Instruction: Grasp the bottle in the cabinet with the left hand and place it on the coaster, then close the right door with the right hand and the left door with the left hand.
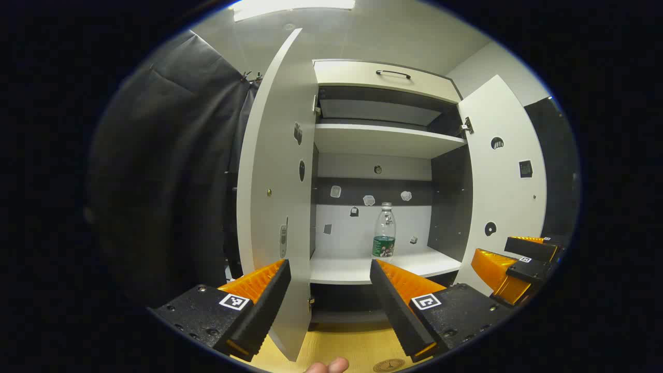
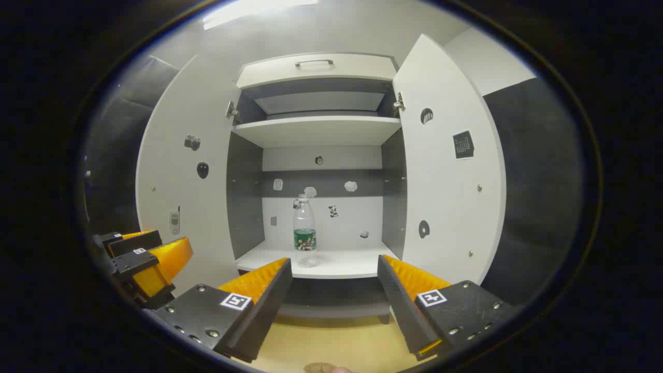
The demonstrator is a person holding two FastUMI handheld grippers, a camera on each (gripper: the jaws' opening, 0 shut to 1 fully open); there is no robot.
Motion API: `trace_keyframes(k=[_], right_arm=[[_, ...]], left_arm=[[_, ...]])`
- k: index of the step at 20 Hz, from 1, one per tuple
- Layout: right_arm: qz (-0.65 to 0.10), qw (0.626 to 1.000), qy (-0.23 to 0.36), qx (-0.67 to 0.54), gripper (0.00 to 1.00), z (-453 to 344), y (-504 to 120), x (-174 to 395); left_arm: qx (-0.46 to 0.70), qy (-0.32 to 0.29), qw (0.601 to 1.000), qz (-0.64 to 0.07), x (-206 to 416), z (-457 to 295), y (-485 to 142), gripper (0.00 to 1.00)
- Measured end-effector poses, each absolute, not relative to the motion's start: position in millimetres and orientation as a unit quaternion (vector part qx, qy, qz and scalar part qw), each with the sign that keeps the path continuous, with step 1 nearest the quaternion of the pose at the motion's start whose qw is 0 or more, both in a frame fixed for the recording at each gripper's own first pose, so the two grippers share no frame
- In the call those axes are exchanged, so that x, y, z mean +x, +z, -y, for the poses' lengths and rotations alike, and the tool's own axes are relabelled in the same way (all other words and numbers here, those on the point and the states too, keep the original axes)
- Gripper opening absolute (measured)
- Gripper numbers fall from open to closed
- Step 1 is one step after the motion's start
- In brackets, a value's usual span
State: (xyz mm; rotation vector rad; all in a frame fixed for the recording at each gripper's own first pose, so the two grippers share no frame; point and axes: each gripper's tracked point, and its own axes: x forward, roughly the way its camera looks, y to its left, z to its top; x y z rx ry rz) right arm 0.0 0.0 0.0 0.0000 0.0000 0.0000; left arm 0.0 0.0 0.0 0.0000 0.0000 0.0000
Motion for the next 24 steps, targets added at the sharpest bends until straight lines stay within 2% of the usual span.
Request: trace_keyframes(k=[1,24], right_arm=[[0.0,1.0,0.0,-0.001,1.0,0.6,-0.2,0.6],[-0.001,1.0,-0.003,0.007,1.0,8.3,-3.3,16.1]], left_arm=[[0.001,0.001,1.0,0.0,0.1,-0.2,-0.7,0.98],[0.009,-0.005,1.0,-0.009,27.0,11.7,-15.3,0.98]])
